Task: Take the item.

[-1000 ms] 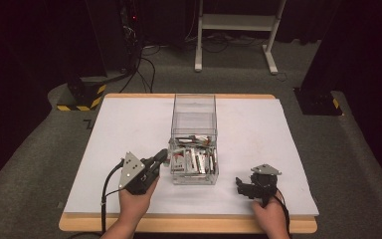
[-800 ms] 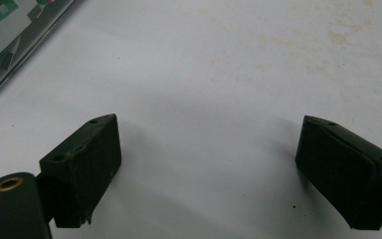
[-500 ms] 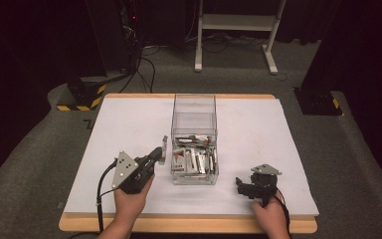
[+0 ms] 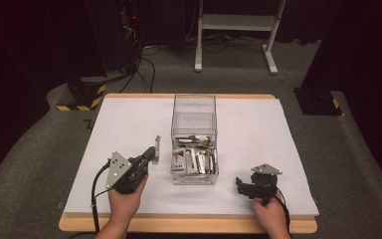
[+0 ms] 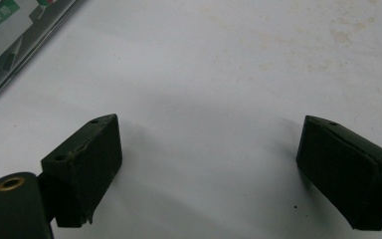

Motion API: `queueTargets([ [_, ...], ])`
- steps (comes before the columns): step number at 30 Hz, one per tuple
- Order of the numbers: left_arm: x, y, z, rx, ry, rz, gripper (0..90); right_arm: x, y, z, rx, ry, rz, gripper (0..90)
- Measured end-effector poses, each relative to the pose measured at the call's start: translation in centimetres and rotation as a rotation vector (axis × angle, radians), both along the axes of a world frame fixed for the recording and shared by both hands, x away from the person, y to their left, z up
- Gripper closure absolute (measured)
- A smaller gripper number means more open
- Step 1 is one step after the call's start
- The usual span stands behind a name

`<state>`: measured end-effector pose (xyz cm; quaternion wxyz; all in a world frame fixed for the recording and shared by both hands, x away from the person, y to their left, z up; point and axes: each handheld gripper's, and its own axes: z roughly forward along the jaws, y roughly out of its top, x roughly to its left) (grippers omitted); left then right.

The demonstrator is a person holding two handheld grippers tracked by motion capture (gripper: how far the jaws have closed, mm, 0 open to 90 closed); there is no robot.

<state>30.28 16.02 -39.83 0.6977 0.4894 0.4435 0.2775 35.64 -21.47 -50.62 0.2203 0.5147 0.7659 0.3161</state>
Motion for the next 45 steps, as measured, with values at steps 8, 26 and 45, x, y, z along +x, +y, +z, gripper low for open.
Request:
queueTargets([
  [8,-0.2,1.6,-0.1,-0.013,0.008,0.042,89.9,0.0,0.1,0.0,-0.004,-0.003,-0.003,10.4],
  [26,-0.5,5.3,-0.7,-0.005,0.033,0.139,89.9,0.0,0.1,0.0,-0.009,-0.006,-0.003,10.5],
  [45,0.6,8.2,-1.5,0.01,0.066,0.199,89.9,0.0,0.1,0.0,-0.008,-0.005,-0.002,10.5],
])
